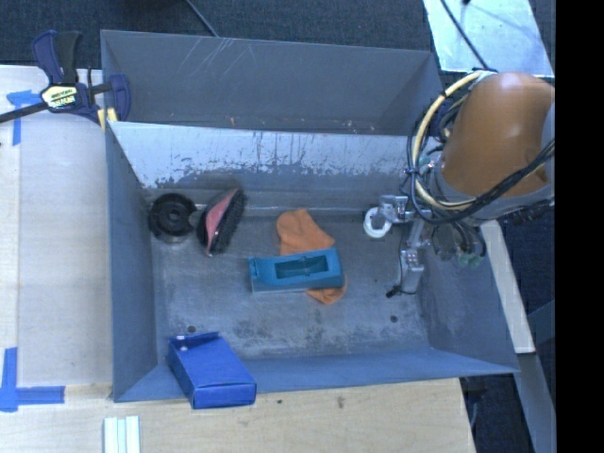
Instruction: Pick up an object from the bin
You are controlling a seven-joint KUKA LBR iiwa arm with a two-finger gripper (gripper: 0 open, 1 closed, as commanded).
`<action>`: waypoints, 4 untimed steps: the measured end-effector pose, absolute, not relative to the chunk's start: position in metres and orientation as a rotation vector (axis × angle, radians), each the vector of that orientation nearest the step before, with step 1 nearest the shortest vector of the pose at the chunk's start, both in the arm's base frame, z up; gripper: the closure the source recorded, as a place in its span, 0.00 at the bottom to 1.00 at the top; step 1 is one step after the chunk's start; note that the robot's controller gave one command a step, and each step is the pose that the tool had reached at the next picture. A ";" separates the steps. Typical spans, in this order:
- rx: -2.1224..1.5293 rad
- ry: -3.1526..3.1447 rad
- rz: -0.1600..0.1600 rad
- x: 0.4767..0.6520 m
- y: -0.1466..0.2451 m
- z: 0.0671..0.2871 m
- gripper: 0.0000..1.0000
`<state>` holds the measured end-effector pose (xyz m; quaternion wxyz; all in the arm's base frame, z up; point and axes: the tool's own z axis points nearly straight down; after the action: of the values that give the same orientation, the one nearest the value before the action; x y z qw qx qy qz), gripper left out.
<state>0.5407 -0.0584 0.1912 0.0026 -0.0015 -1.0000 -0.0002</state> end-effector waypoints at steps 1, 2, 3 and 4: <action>-0.003 -3.145 0.001 0.542 -0.058 0.196 0.00; -0.036 -3.152 0.001 0.572 -0.019 0.143 0.00; -0.063 -3.141 -0.002 0.553 0.004 0.113 0.00; -0.143 -3.142 -0.001 0.551 0.010 0.087 0.00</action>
Offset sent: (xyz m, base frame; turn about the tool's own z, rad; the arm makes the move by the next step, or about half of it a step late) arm 0.0372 0.0540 -0.0702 0.0219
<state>0.5513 0.0104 0.0865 -0.0020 -0.0455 -0.9990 -0.0003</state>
